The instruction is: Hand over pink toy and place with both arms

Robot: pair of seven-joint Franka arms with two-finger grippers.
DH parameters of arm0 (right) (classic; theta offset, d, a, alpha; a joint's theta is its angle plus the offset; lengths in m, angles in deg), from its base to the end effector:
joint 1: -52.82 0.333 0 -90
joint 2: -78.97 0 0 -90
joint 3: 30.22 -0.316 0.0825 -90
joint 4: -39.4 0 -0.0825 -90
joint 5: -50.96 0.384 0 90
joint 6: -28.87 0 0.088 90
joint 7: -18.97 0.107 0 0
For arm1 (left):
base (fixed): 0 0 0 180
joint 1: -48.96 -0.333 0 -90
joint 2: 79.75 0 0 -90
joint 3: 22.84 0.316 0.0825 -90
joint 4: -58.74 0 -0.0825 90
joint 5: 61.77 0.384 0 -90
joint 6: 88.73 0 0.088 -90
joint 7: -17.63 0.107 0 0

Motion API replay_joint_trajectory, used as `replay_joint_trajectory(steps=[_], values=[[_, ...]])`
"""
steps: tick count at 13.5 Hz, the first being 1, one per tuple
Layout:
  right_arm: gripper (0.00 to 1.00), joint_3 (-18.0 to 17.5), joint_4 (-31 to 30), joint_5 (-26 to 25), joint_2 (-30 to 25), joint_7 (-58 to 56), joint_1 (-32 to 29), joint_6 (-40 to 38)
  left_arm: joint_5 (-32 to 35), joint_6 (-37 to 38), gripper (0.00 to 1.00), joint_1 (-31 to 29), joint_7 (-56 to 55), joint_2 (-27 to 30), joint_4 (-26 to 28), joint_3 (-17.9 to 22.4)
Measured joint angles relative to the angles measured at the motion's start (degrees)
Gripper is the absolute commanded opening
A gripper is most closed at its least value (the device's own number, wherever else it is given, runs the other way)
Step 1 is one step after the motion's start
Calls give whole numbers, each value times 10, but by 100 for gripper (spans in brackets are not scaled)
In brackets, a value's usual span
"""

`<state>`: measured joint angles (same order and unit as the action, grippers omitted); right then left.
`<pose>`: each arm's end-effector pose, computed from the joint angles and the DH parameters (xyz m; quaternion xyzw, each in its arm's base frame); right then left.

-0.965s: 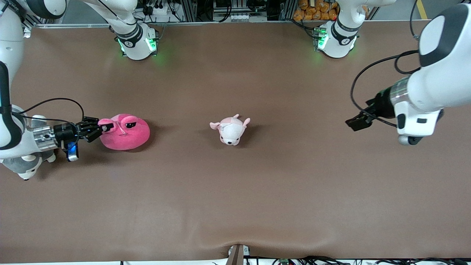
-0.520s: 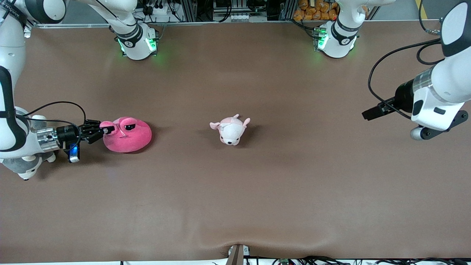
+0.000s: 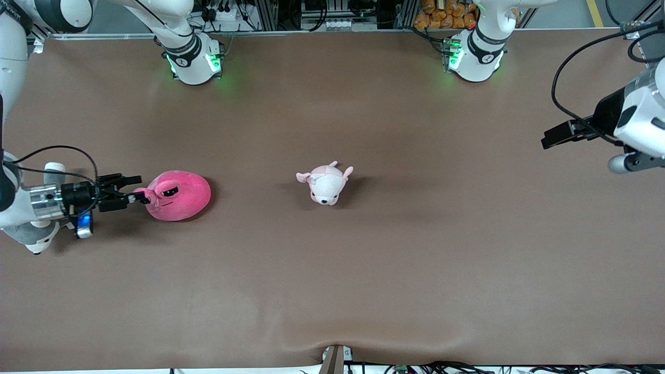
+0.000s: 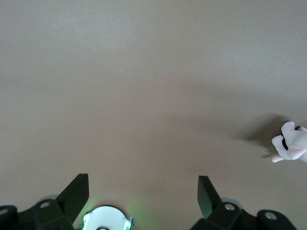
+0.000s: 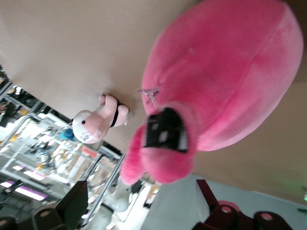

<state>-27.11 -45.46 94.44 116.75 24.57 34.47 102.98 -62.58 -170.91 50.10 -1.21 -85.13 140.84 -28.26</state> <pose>0.6134 -0.1413 0.2847 -0.8166 0.2534 0.3305 0.3996 0.5658 -0.0639 0.6248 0.9932 0.1062 -0.0474 0.0011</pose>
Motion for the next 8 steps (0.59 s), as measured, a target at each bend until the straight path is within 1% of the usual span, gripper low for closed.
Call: replay_joint_trajectory(steps=[2, 4, 7, 8], values=[[100, -5, 31, -39, -12, 0, 3, -4, 1, -30, 100, -7, 2, 49, 64, -1], [100, -9, 43, -92, -39, -2, 22, 1, 1, -40, 100, -21, 3, 86, 110, -15], [100, -11, 43, -179, -93, -2, 86, 47, 1, -68, 100, -81, 4, 130, 162, -80], [100, -11, 40, -208, -109, -2, 107, 62, 1, -69, 100, -86, 4, 138, 170, -88]])
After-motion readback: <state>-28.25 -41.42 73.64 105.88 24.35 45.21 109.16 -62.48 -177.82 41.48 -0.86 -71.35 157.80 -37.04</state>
